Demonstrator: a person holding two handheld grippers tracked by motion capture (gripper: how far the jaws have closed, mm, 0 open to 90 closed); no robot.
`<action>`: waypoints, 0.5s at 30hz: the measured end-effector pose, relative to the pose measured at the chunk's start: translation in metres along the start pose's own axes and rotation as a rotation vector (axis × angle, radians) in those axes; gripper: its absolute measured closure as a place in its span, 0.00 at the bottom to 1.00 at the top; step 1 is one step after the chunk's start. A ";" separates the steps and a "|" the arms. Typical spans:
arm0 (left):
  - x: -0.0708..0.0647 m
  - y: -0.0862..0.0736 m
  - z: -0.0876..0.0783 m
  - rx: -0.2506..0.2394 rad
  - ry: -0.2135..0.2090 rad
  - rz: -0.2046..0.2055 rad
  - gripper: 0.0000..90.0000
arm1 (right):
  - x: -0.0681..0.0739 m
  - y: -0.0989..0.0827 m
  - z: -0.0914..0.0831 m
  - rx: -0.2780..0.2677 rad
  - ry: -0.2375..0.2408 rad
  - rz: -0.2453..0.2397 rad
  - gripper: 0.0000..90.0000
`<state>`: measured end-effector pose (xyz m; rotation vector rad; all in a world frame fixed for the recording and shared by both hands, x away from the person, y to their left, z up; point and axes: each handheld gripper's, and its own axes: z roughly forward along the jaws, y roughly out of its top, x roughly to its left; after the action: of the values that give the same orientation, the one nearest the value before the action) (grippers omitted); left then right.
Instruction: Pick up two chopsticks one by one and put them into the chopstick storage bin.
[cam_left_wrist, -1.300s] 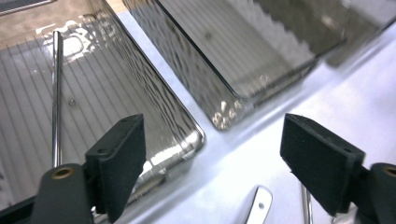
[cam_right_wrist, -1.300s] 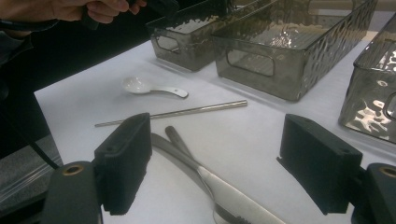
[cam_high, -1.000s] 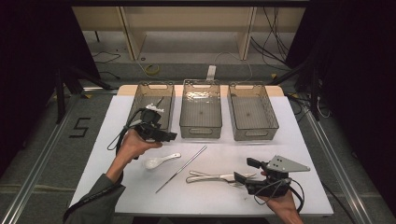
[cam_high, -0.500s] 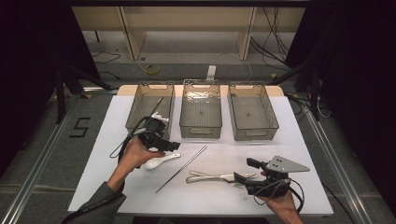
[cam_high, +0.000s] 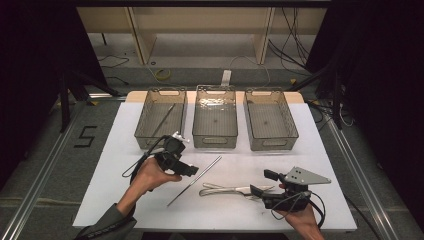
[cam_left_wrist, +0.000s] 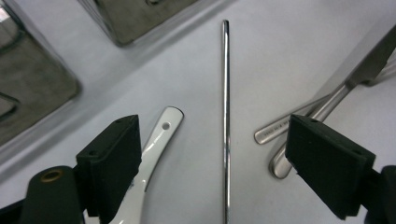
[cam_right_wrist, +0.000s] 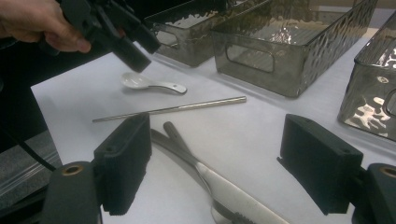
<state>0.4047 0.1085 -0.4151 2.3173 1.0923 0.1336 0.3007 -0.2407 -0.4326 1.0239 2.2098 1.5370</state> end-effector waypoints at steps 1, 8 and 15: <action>-0.003 -0.001 0.003 0.018 -0.003 0.001 0.21 | 0.000 0.000 0.000 -0.001 0.000 0.002 0.29; -0.009 -0.003 0.012 0.076 -0.001 0.033 0.27 | 0.000 0.000 0.001 0.004 0.001 -0.006 0.29; -0.014 -0.005 0.022 0.130 -0.005 0.048 0.34 | 0.000 0.000 0.001 0.005 0.001 -0.004 0.29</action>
<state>0.3994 0.0911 -0.4345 2.4589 1.0719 0.0767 0.3009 -0.2403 -0.4331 1.0194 2.2164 1.5313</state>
